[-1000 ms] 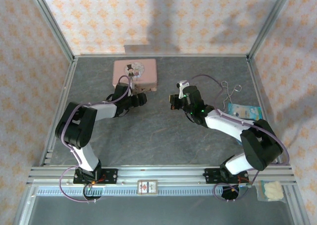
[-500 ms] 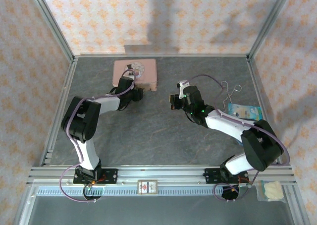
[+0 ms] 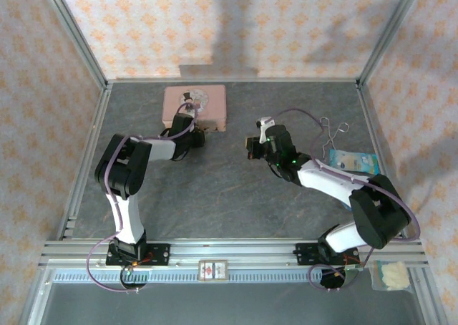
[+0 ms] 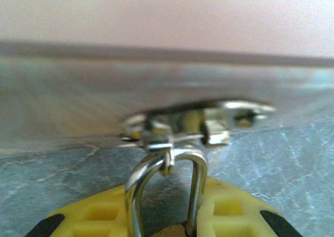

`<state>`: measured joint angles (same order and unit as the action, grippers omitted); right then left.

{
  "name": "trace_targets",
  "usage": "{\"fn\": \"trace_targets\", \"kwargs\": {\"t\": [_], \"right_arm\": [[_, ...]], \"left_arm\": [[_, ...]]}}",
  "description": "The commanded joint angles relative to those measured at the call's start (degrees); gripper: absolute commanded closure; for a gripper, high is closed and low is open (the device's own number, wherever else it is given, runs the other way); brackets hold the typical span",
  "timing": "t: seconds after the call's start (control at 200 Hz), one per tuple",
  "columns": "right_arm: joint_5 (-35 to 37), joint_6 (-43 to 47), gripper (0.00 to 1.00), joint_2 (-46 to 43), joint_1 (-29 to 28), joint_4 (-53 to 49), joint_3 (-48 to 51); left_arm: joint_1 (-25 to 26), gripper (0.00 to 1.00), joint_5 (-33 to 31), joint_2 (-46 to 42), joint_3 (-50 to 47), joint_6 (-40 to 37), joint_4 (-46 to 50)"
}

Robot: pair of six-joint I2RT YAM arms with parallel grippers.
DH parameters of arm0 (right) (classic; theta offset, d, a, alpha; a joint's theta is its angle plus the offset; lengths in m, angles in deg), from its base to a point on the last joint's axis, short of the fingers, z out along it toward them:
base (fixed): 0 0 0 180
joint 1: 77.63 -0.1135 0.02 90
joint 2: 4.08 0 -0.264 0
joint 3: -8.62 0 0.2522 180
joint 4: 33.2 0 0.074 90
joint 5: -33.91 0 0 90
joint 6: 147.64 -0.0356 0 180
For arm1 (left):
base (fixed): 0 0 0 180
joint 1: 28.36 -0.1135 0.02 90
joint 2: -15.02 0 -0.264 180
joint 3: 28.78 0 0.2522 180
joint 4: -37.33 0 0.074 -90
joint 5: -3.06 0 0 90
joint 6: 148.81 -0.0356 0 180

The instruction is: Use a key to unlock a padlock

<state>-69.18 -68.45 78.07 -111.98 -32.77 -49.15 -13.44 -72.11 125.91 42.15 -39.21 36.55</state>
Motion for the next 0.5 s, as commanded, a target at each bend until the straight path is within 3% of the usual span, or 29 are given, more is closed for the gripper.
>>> {"fn": "trace_targets", "kwargs": {"t": [0.0, 0.13, 0.495], "right_arm": [[-2.03, -2.36, 1.00, 1.03, -0.34, 5.36, 1.56], [-6.02, -7.53, 1.00, 4.73, -0.28, 11.44, 3.08], [-12.77, -14.38, 1.00, 13.33, -0.29, 18.22, 2.79]], "left_arm": [[0.02, 0.92, 4.42, 0.23, -1.14, 5.01, -3.45], [0.01, 1.00, 7.32, -1.21, -2.59, 10.24, -4.84], [-0.07, 0.98, 16.14, -4.42, -5.88, 26.56, -11.16]]}}
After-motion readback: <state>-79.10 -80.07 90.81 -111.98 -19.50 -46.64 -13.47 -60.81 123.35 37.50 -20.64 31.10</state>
